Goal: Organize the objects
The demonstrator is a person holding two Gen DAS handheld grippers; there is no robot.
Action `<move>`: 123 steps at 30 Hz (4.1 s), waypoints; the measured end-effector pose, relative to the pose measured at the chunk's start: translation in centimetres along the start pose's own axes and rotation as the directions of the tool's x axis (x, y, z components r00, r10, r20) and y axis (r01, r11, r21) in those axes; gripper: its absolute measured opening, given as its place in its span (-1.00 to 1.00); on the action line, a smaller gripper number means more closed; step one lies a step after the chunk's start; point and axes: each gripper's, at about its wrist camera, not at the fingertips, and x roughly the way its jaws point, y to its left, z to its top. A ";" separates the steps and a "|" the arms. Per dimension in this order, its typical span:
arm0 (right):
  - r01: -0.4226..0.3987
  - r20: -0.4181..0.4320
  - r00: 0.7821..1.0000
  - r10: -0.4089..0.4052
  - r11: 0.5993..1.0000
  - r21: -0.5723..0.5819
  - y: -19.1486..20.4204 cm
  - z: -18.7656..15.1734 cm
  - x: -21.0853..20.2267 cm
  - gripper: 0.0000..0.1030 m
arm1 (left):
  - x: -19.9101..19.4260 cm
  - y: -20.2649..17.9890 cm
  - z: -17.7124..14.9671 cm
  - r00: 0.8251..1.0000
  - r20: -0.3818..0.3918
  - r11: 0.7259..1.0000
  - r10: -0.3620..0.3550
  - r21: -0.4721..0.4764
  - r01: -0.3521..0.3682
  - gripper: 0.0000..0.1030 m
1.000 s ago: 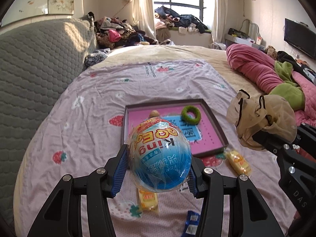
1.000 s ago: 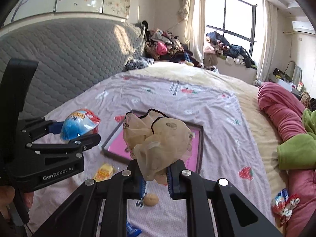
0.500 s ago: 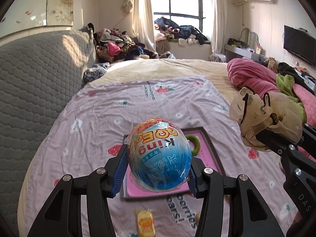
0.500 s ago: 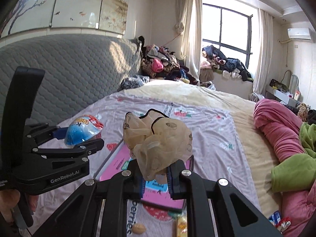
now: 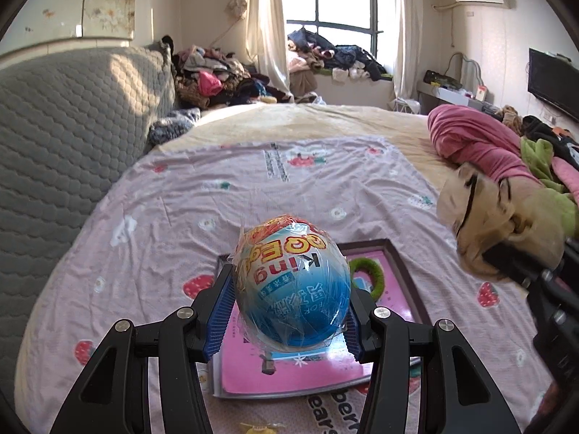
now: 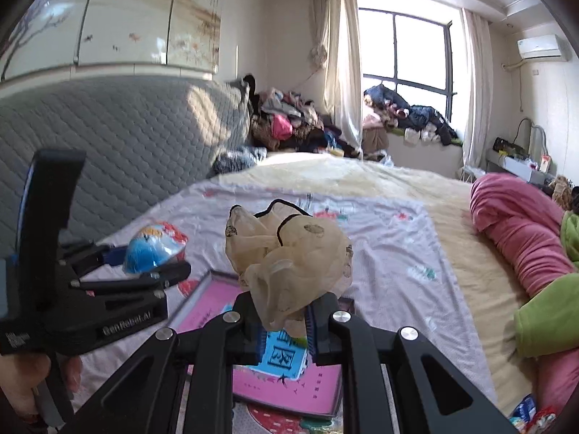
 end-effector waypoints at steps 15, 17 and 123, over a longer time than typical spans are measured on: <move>-0.045 -0.070 0.996 0.048 0.998 0.039 -0.5 -5.5 7.1 -0.67 | 8.0 0.9 -4.3 0.996 -0.040 0.997 0.080 0.000 -0.081 0.05; -0.044 -0.075 0.996 0.046 0.999 0.031 -0.6 -5.9 7.8 -0.67 | 8.8 1.0 -4.7 0.996 -0.053 0.997 0.070 -0.011 -0.070 0.05; 0.086 -0.118 0.989 -0.086 0.996 -0.004 0.1 -5.7 6.5 0.74 | 6.5 2.7 -6.9 0.984 -0.166 0.997 -0.067 -0.055 0.059 0.63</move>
